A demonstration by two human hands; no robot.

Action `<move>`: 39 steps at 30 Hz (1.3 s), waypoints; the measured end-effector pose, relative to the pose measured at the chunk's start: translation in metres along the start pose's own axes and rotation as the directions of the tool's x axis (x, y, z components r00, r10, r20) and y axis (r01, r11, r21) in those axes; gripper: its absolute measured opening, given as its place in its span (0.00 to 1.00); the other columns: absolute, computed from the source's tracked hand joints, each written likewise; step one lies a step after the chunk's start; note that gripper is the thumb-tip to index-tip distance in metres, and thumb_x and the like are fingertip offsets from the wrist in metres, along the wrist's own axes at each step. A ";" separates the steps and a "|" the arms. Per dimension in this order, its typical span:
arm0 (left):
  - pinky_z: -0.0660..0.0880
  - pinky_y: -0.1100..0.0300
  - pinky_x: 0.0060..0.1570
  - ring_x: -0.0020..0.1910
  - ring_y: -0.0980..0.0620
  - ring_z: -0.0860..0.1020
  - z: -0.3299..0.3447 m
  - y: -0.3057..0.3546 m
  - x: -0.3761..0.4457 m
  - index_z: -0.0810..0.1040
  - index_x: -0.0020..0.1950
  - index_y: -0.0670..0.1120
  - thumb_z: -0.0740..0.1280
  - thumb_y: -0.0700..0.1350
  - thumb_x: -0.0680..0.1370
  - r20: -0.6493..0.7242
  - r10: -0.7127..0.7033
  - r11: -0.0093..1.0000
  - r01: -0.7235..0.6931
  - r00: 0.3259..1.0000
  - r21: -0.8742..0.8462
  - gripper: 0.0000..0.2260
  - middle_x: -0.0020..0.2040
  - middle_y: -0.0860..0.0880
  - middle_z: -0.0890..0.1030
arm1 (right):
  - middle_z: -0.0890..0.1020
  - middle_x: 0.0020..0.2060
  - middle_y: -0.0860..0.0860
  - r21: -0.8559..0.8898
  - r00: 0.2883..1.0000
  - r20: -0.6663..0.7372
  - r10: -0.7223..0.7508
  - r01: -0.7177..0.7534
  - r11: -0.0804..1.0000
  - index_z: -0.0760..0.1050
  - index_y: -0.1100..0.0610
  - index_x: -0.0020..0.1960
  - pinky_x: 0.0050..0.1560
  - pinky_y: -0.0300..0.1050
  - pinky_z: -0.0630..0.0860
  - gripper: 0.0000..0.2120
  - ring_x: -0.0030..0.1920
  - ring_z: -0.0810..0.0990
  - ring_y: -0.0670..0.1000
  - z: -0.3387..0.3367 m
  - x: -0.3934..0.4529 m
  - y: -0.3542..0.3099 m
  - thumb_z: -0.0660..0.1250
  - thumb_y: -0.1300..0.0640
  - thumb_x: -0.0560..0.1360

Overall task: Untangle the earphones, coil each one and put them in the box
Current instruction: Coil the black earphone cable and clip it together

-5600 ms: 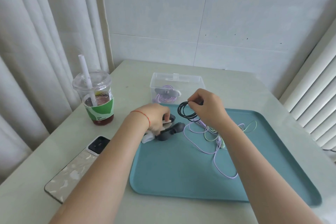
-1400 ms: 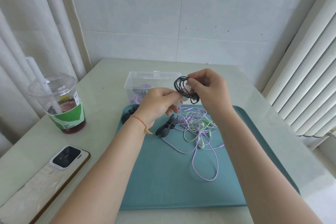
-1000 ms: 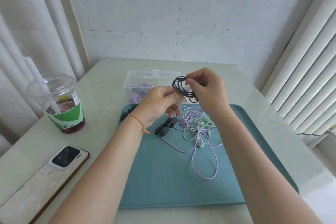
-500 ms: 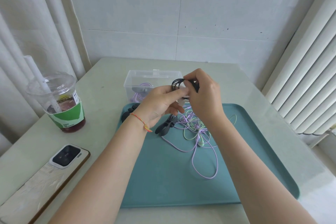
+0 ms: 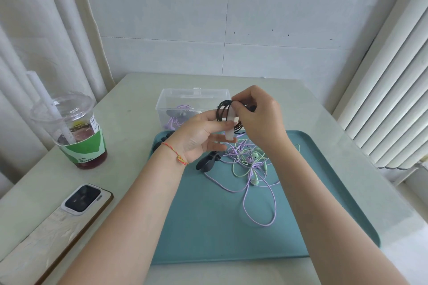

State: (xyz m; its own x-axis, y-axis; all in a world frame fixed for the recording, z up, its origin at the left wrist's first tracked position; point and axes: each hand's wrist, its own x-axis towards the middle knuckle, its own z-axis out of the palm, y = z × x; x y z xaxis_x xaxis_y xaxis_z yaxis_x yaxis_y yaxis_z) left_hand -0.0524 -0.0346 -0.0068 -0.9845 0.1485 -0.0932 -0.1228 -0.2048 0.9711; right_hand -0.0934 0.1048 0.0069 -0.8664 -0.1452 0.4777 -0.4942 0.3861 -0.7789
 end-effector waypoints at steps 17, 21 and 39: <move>0.78 0.61 0.35 0.39 0.55 0.80 -0.012 -0.001 0.000 0.81 0.57 0.42 0.68 0.35 0.76 -0.045 0.085 0.989 -0.078 0.995 0.125 0.10 0.49 0.46 0.81 | 0.84 0.36 0.56 0.294 0.934 0.310 0.180 -0.274 0.916 0.78 0.61 0.45 0.46 0.54 0.79 0.01 0.37 0.81 0.53 -0.022 0.004 0.001 0.68 0.65 0.76; 0.78 0.59 0.34 0.42 0.49 0.81 -0.009 0.002 -0.001 0.77 0.58 0.44 0.69 0.35 0.76 -0.098 0.124 0.991 -0.118 0.987 0.061 0.12 0.52 0.43 0.83 | 0.84 0.38 0.56 0.268 0.958 0.249 0.144 -0.211 0.940 0.78 0.60 0.44 0.40 0.45 0.78 0.02 0.34 0.80 0.49 -0.020 0.003 -0.001 0.69 0.65 0.75; 0.81 0.55 0.45 0.39 0.47 0.82 -0.010 0.002 0.000 0.79 0.49 0.42 0.68 0.32 0.74 -0.146 0.165 0.985 -0.170 0.975 -0.021 0.08 0.42 0.43 0.84 | 0.83 0.34 0.50 0.193 0.946 0.302 0.115 -0.179 0.965 0.80 0.61 0.46 0.35 0.39 0.74 0.01 0.30 0.77 0.45 -0.019 0.002 -0.003 0.70 0.64 0.74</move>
State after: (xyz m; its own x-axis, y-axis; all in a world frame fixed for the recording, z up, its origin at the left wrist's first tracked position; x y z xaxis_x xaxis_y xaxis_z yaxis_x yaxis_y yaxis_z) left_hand -0.0543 -0.0449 -0.0070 -0.9988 -0.0306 0.0375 0.0439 -0.2473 0.9679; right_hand -0.0923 0.1205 0.0173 -0.8983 -0.3683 0.2396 -0.3356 0.2230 -0.9153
